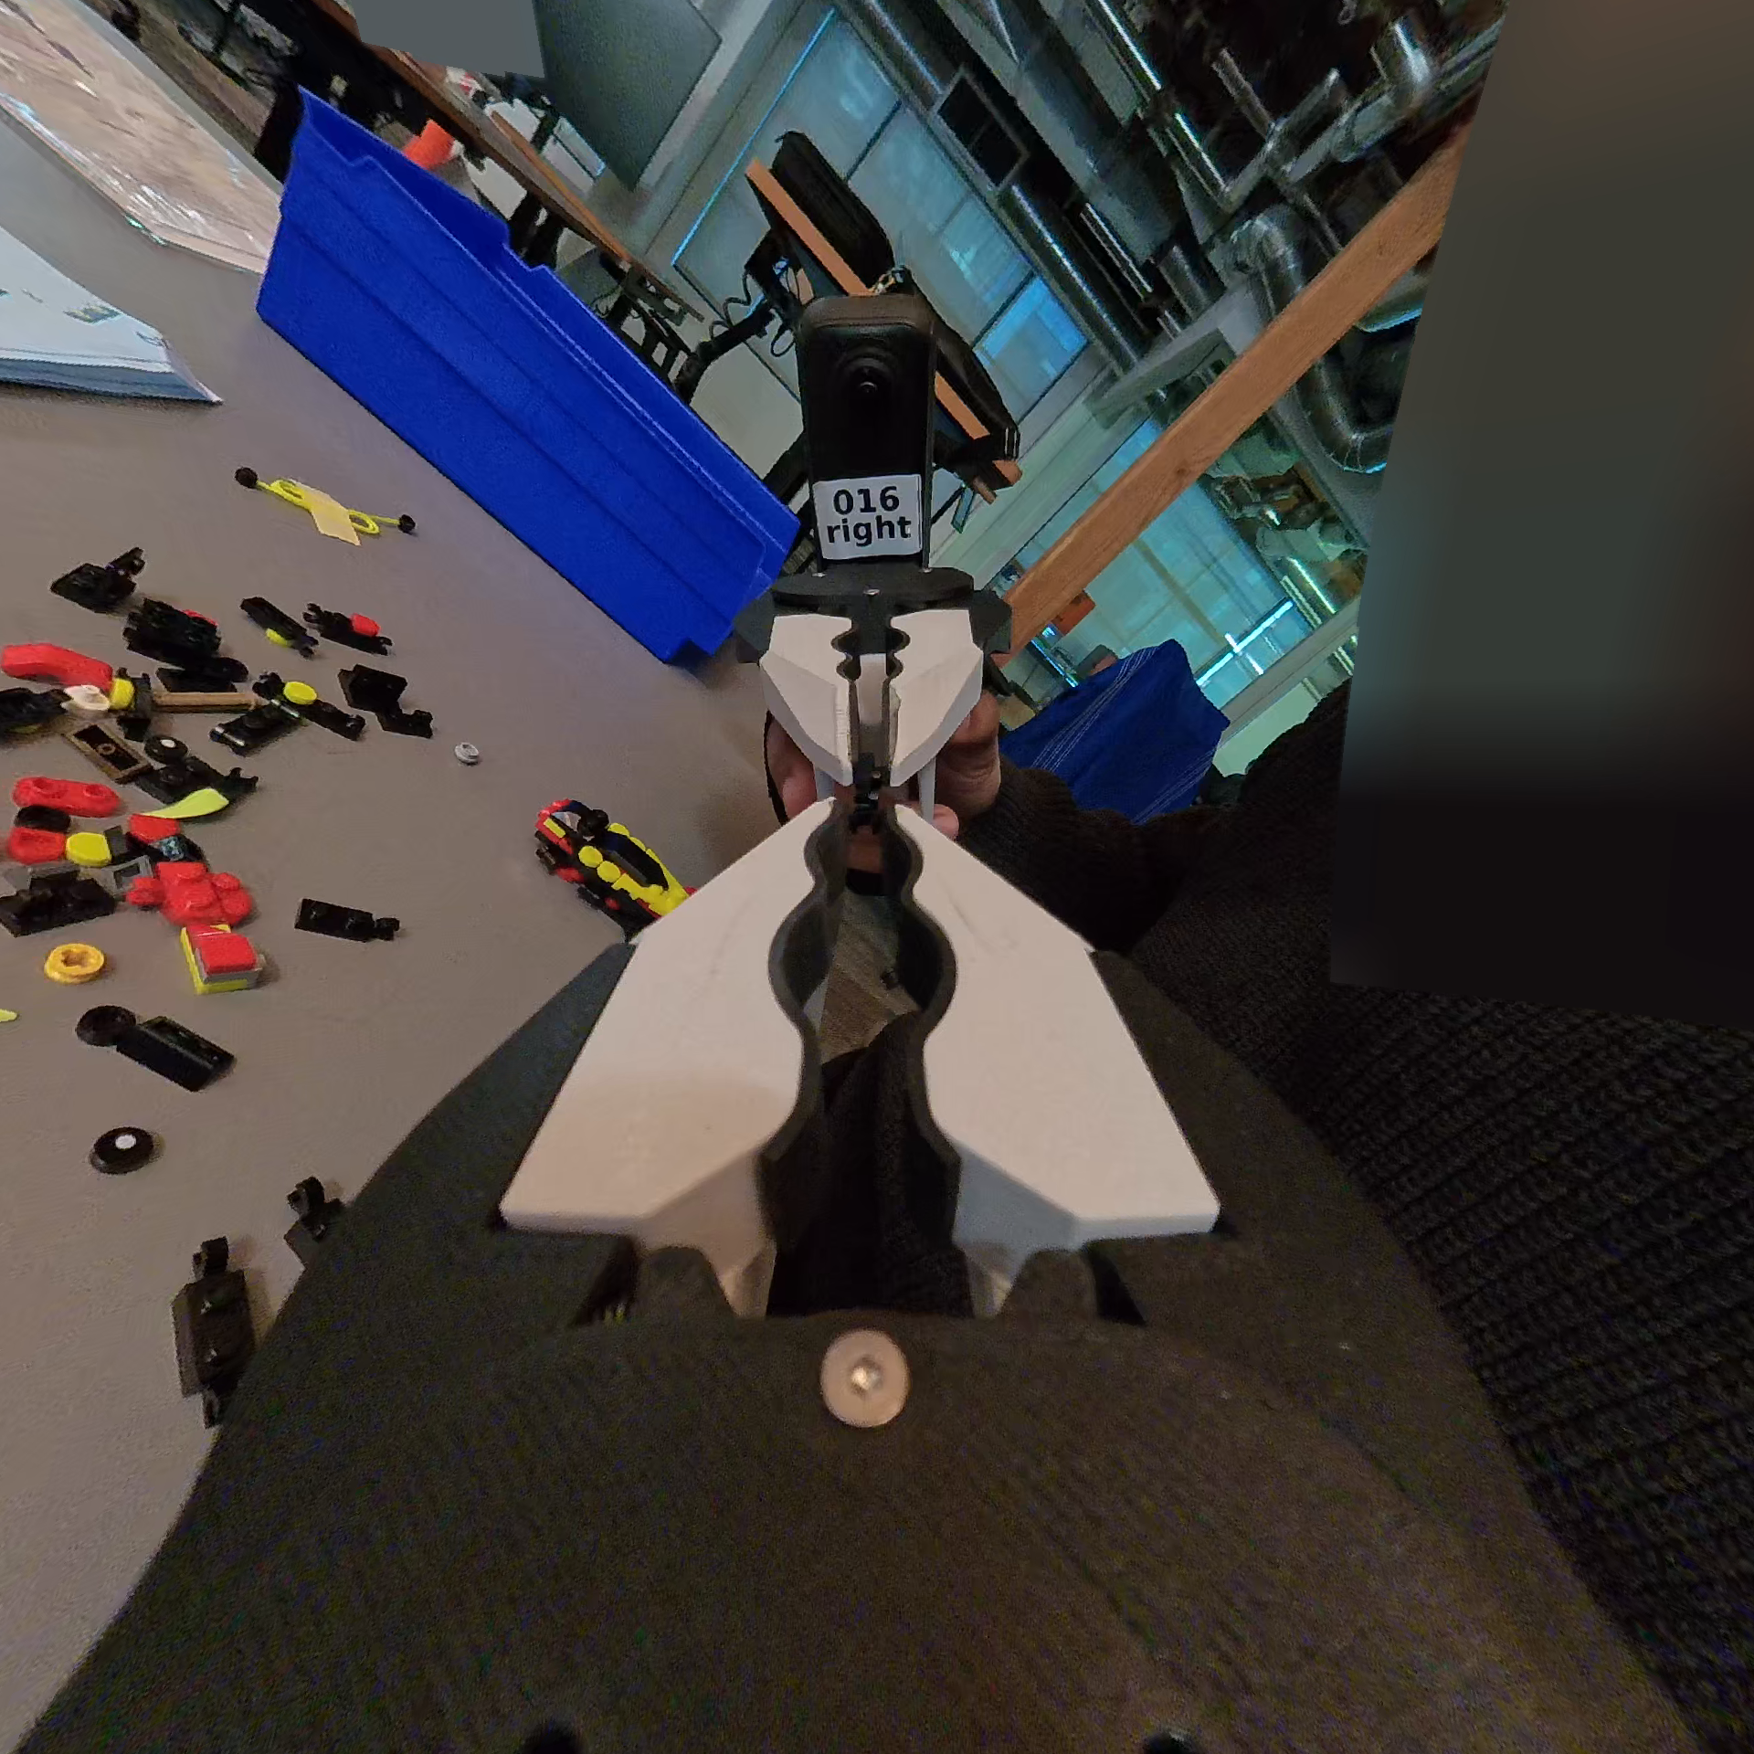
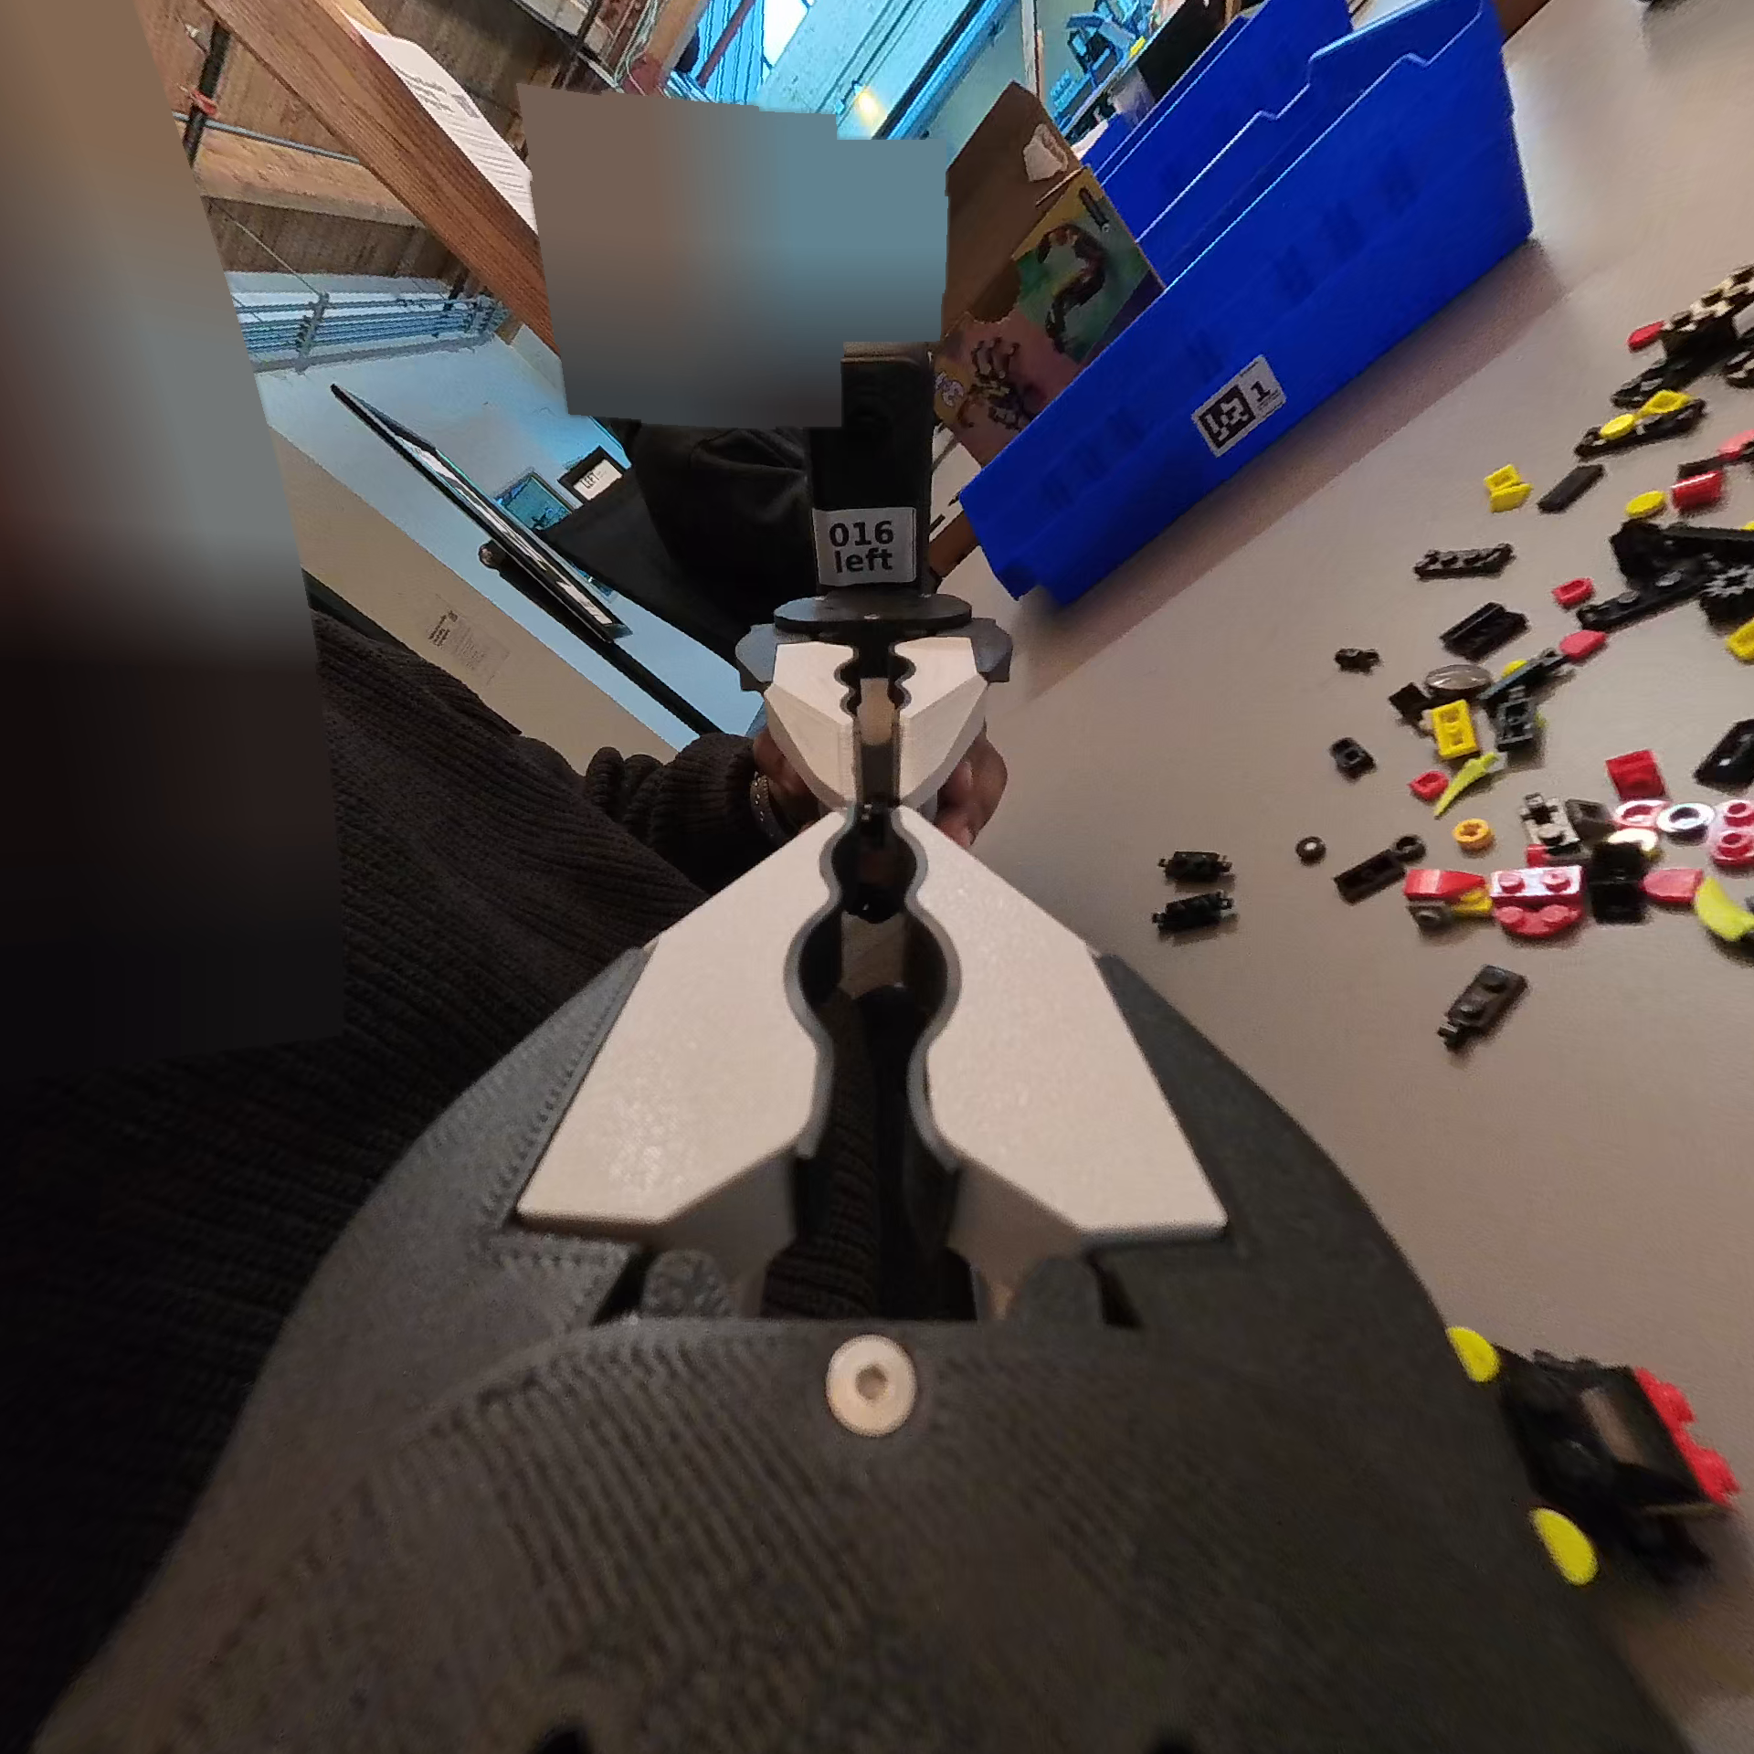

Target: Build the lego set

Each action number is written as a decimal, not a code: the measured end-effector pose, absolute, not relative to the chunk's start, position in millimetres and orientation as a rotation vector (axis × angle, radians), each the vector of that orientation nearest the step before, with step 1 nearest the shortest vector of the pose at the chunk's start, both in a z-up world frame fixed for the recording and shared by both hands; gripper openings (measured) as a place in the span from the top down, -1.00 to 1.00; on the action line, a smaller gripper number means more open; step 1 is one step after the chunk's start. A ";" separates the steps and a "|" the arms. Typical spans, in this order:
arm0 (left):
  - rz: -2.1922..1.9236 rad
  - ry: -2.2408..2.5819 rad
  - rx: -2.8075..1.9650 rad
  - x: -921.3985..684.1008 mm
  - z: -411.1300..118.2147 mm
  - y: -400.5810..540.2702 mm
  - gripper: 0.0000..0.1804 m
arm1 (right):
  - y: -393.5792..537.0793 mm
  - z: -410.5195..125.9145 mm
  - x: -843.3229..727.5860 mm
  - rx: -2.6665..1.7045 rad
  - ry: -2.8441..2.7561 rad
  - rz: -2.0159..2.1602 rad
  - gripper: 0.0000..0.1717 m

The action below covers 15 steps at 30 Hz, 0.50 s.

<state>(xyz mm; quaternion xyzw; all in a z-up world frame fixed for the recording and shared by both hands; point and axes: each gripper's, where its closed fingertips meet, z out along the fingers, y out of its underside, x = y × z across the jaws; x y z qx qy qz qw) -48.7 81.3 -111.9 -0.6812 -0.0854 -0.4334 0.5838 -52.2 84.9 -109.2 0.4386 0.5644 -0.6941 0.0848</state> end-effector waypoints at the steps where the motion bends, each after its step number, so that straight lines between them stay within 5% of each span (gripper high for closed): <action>1: -1.010 -0.197 -1.589 -48.6 -111.7 81.2 0.97 | 84.8 -109.1 -52.2 1.307 1.680 -2.071 0.97; 9: -0.927 -0.238 -1.559 -64.5 -108.5 81.5 0.98 | 102.6 -115.9 -63.4 1.455 1.796 -2.081 0.79; 15: -0.815 -0.553 -1.579 -116.0 -135.5 82.3 0.98 | 129.2 -172.0 -79.0 1.754 2.537 -1.606 0.73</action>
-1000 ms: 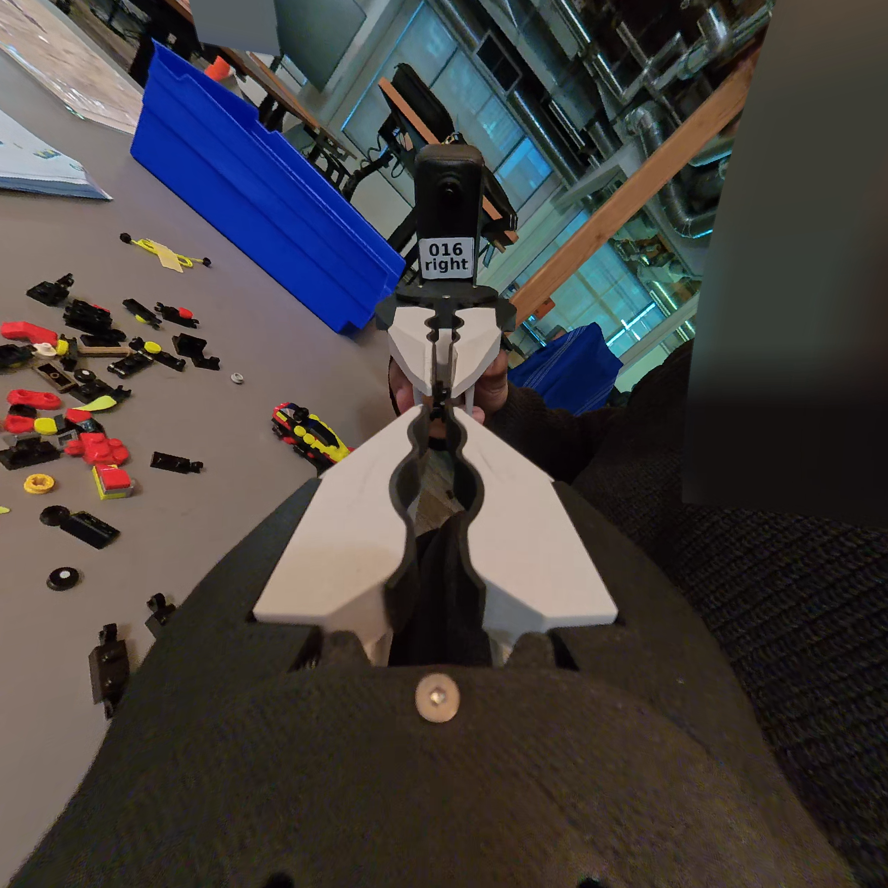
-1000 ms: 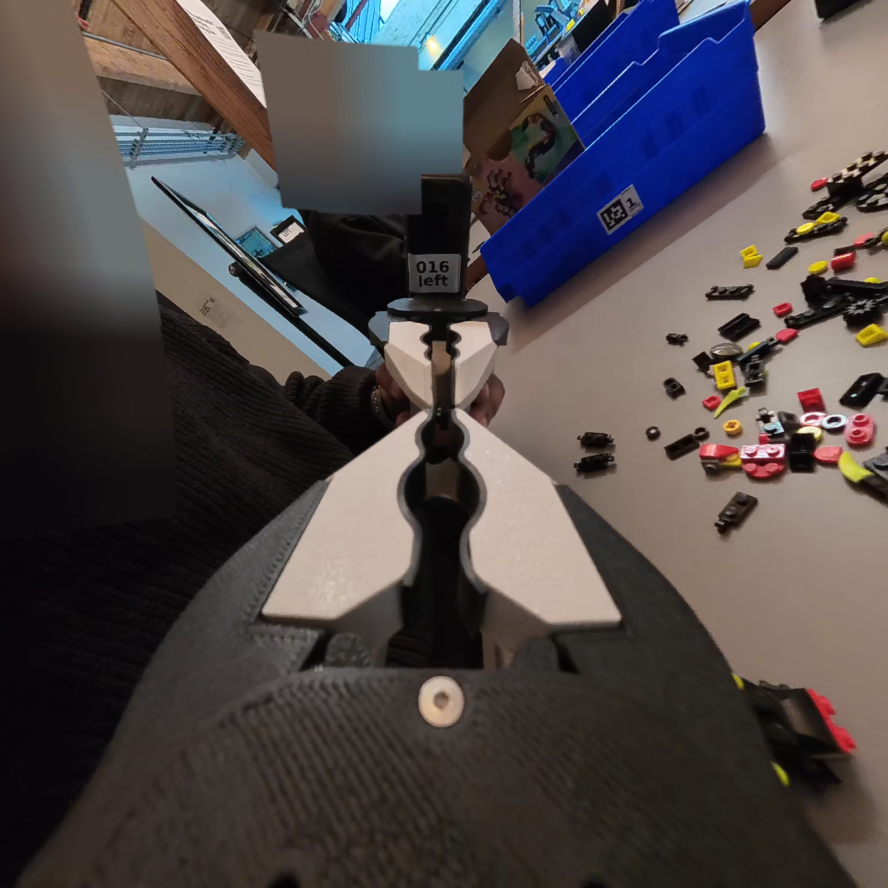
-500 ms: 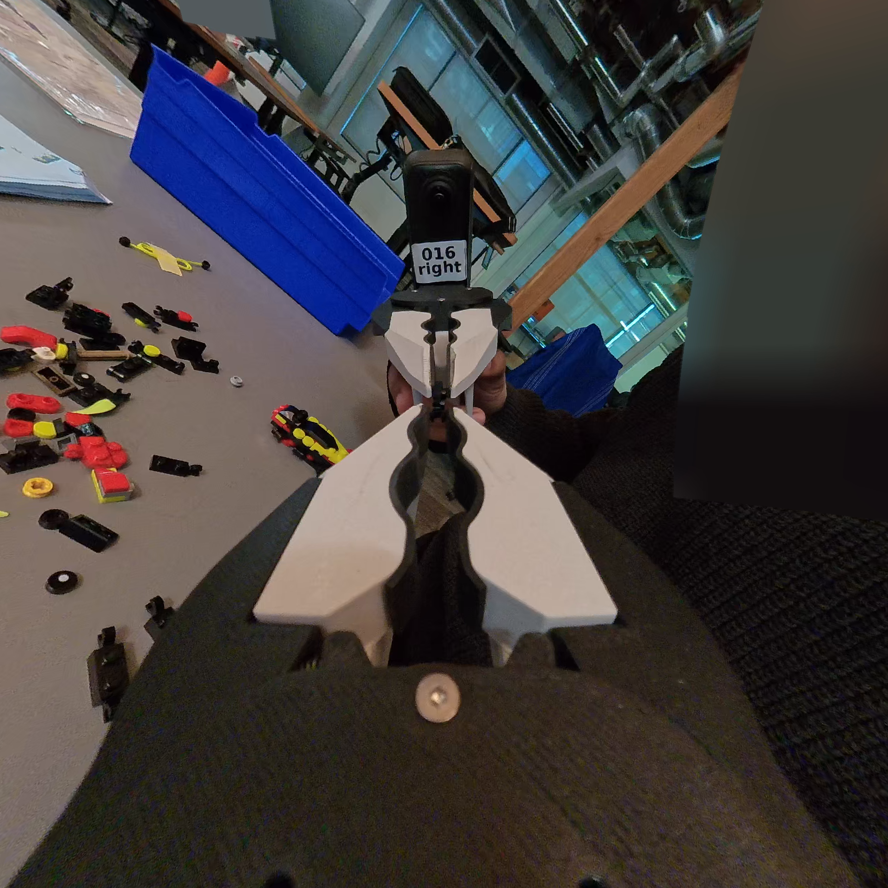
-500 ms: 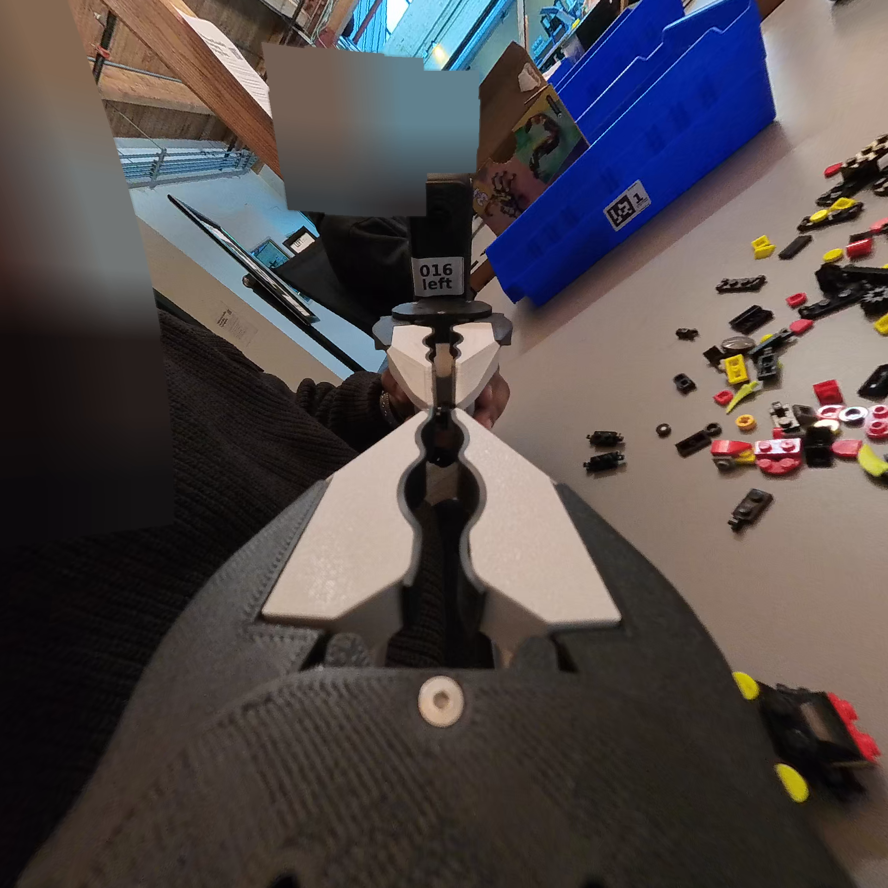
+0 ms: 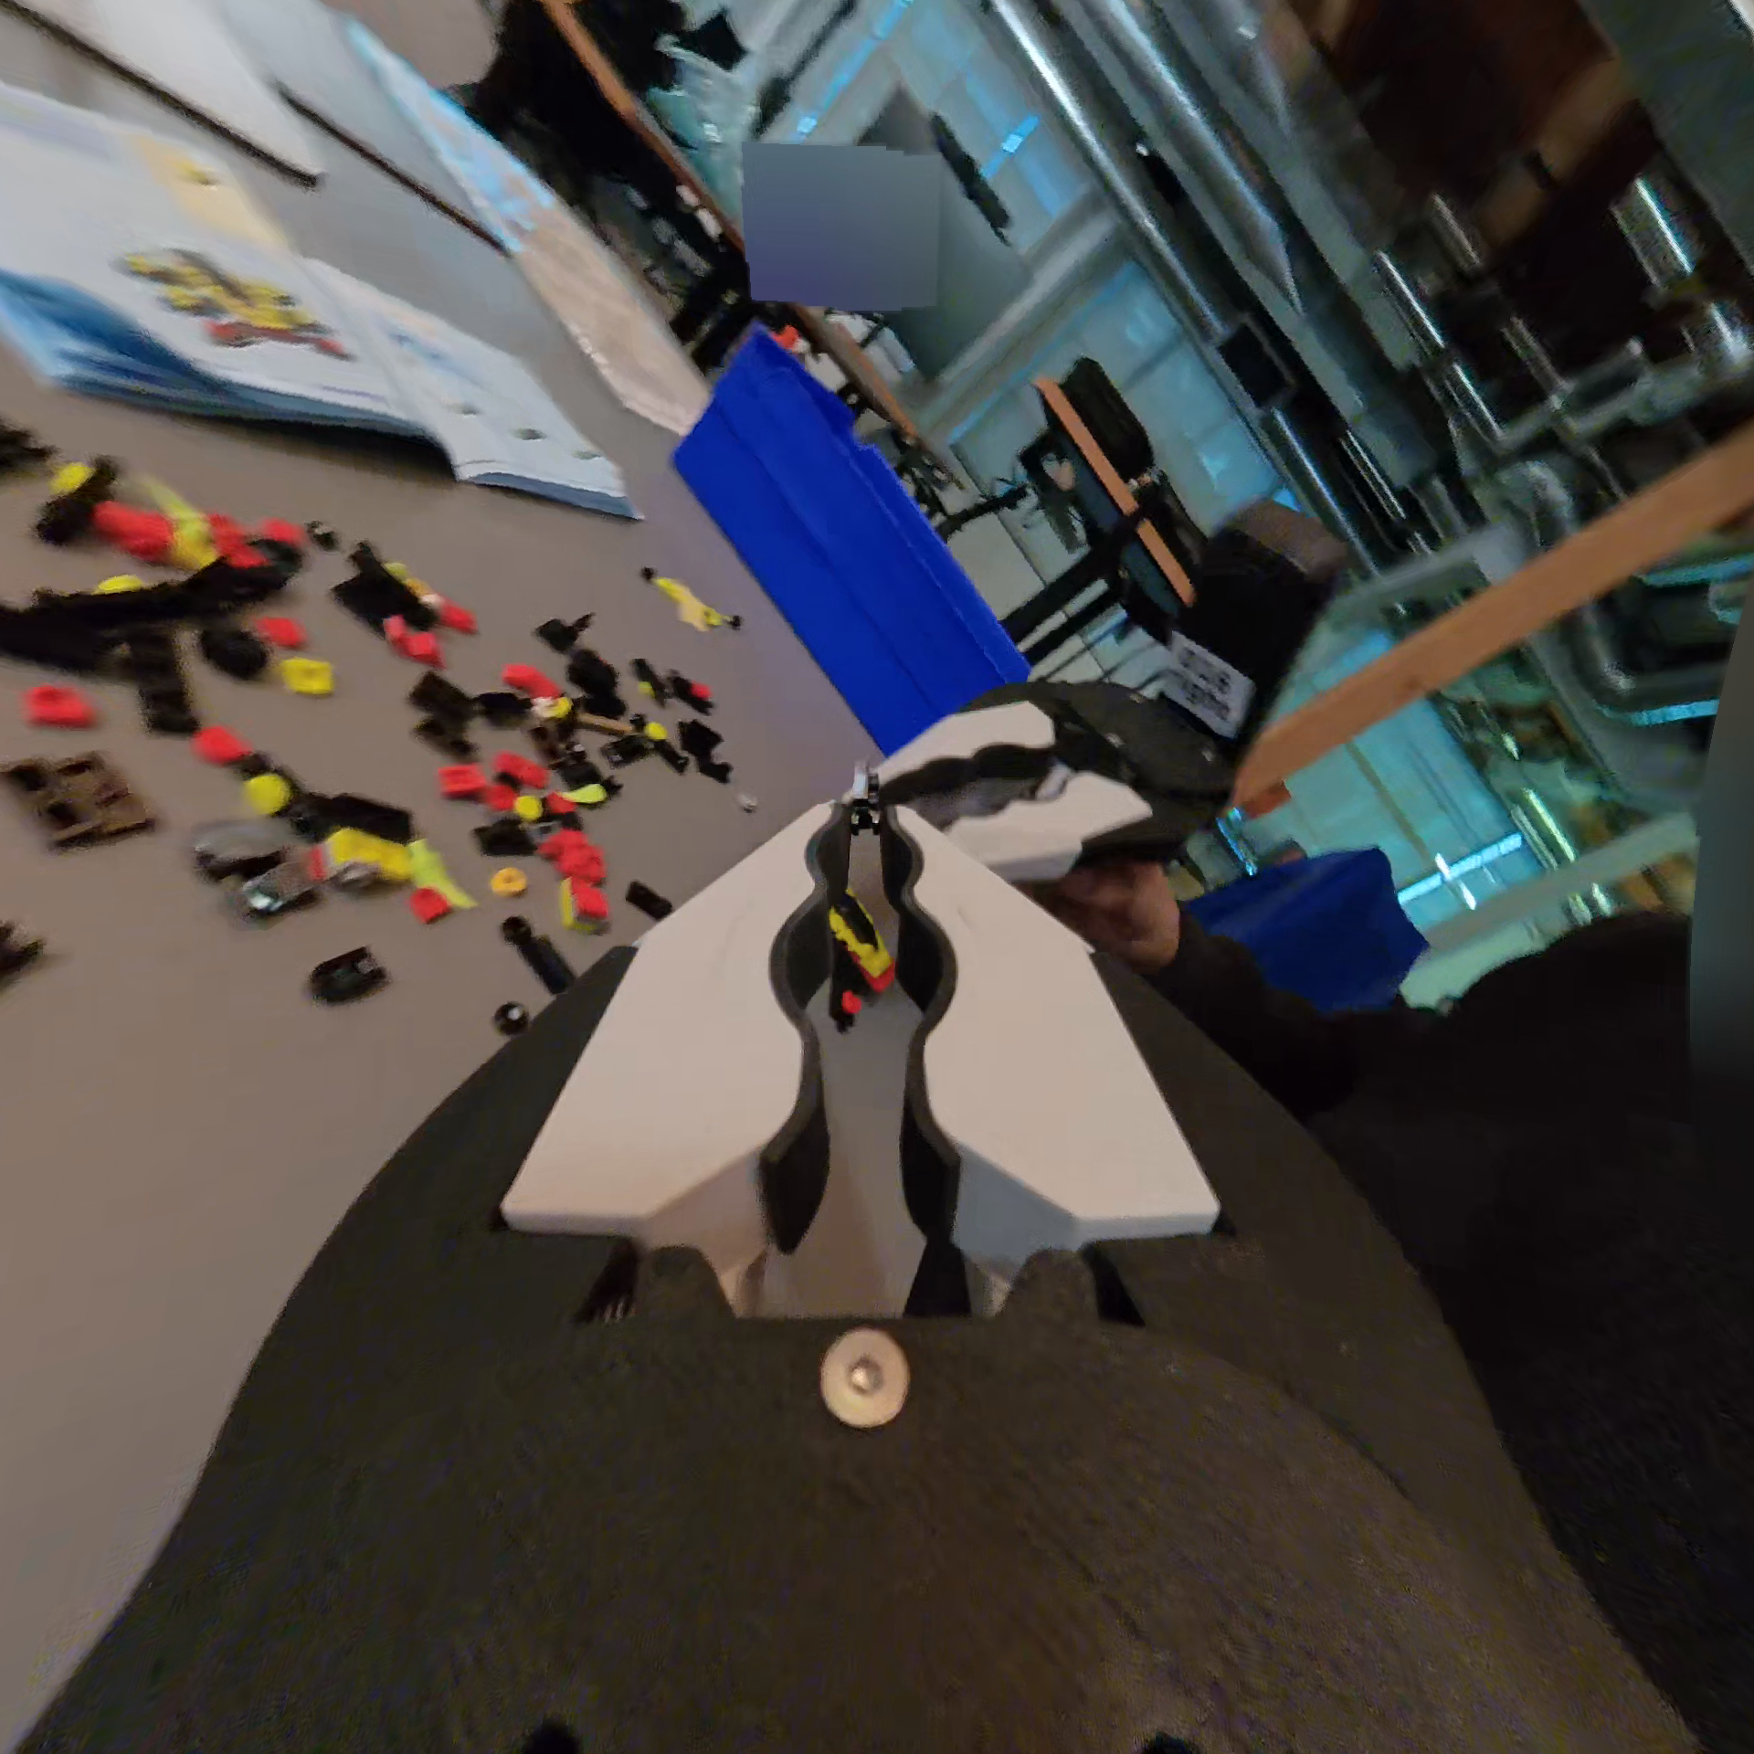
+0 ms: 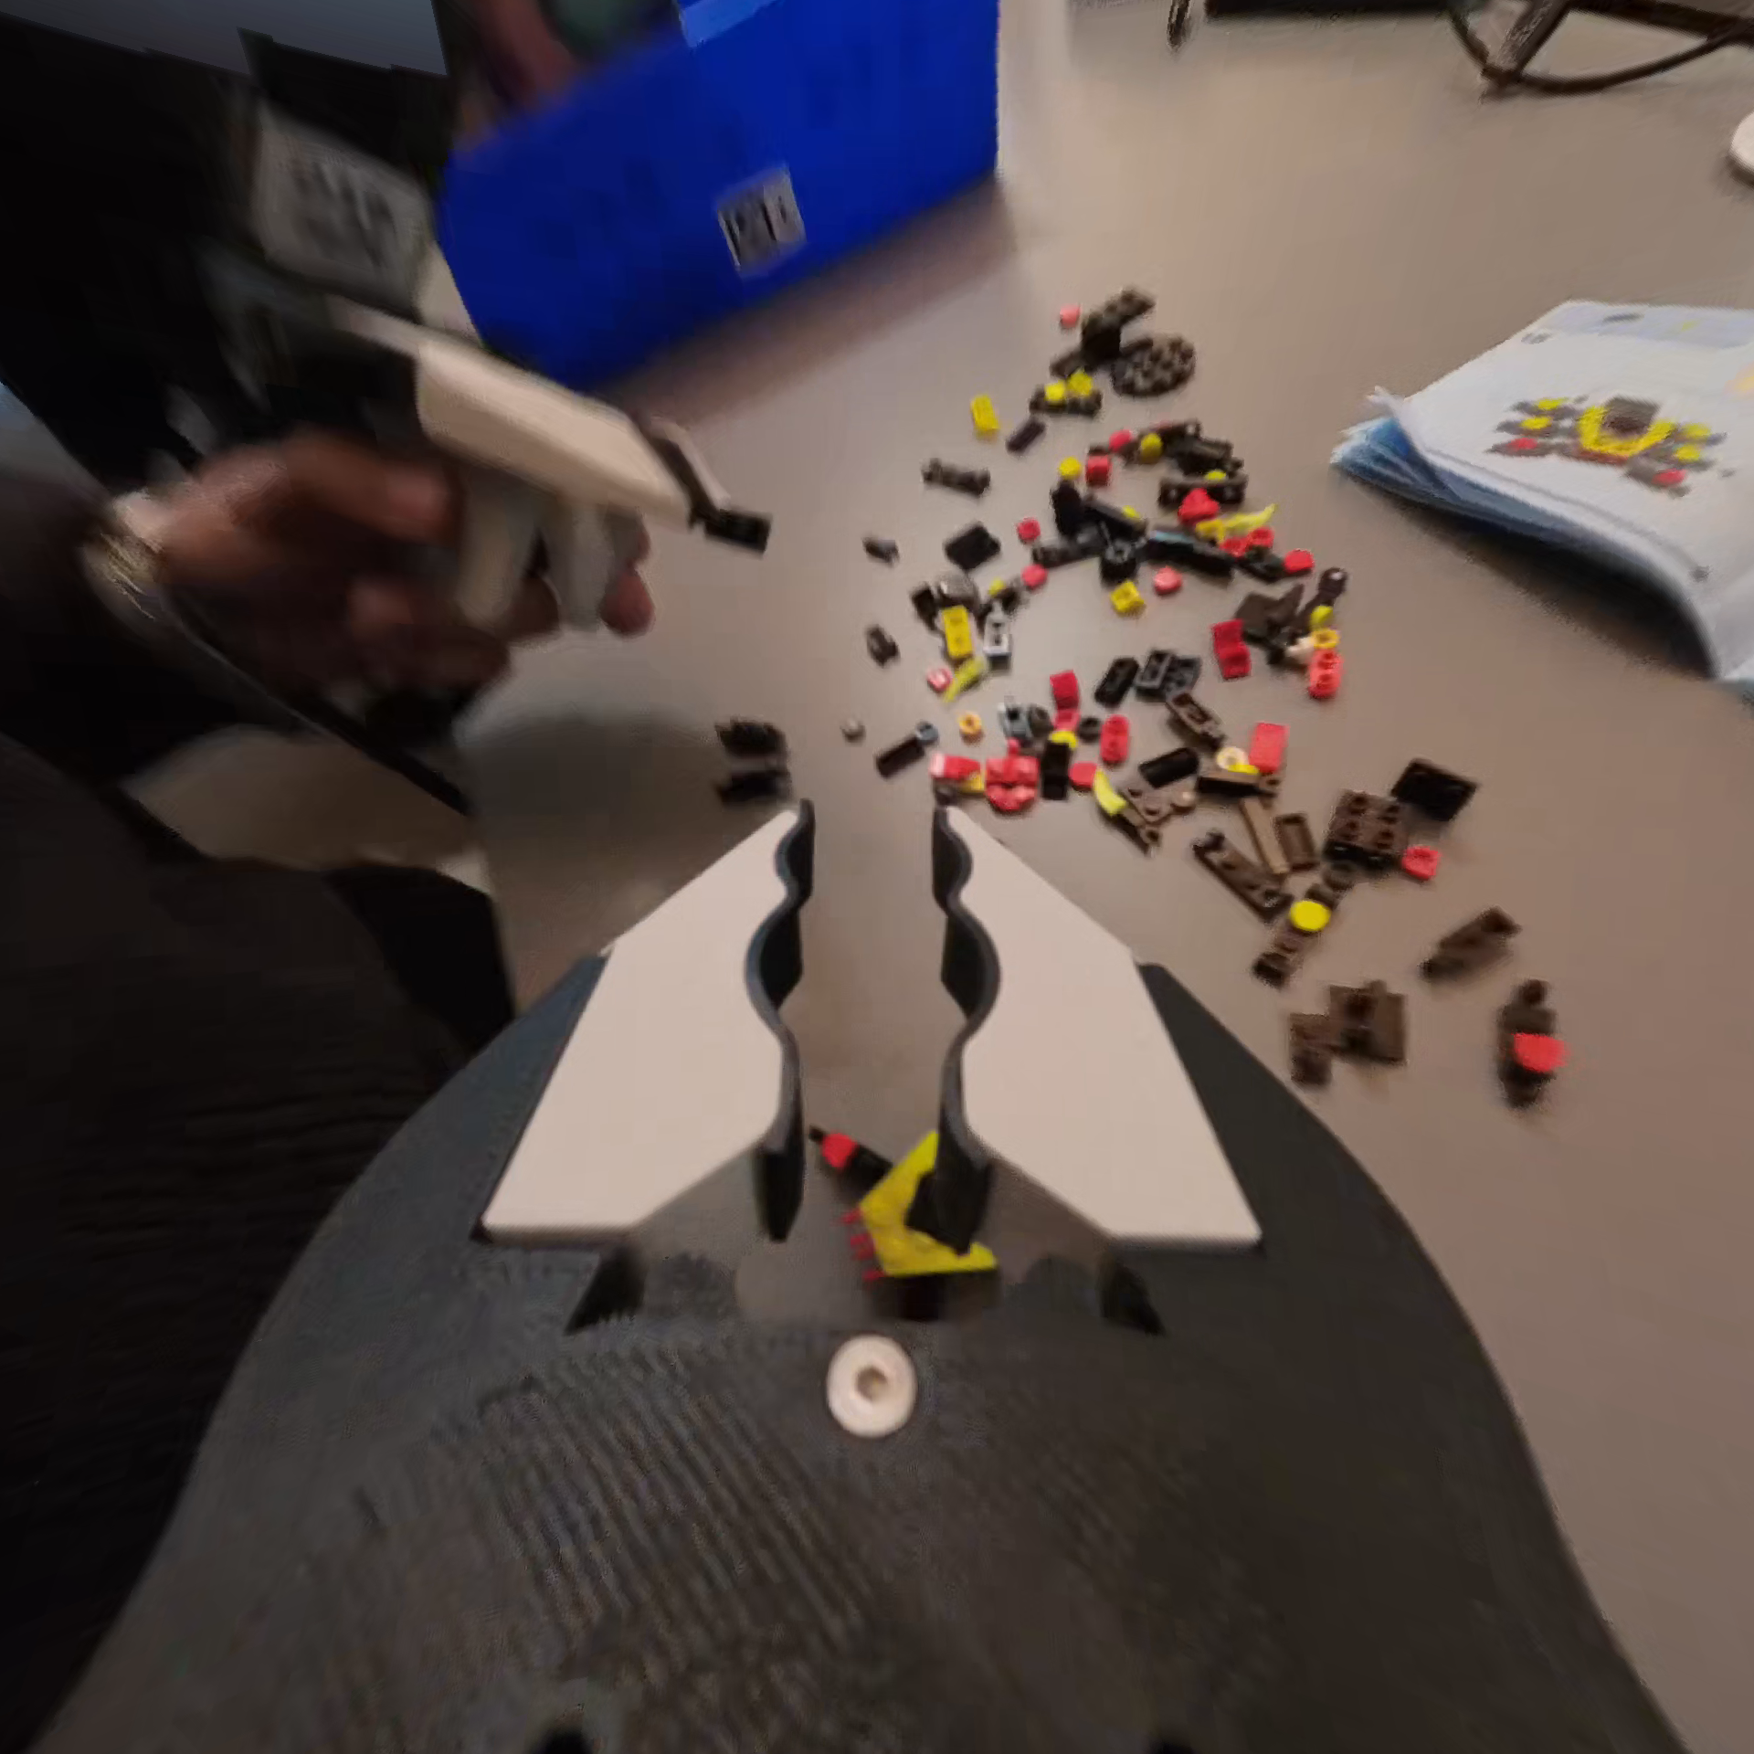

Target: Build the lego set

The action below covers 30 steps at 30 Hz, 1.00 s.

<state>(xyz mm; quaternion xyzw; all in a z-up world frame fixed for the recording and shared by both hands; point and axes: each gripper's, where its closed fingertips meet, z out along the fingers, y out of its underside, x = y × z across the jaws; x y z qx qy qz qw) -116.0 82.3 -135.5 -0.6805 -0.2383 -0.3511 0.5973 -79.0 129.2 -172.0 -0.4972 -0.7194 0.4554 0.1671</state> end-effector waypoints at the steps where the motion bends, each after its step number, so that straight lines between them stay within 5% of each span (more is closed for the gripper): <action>1: -0.828 -0.601 -1.576 -120.5 -139.8 81.9 0.98 | 127.4 -180.2 -79.0 -1.349 -2.115 1.173 0.78; 17: -0.933 -0.678 -1.572 -119.8 -148.0 79.7 0.98 | 131.3 -240.5 -96.1 -1.235 -2.474 0.596 0.89; 30: -0.953 -0.699 -1.606 -119.2 -156.5 81.6 0.98 | 117.5 -188.7 -99.3 -1.031 -2.296 0.966 0.99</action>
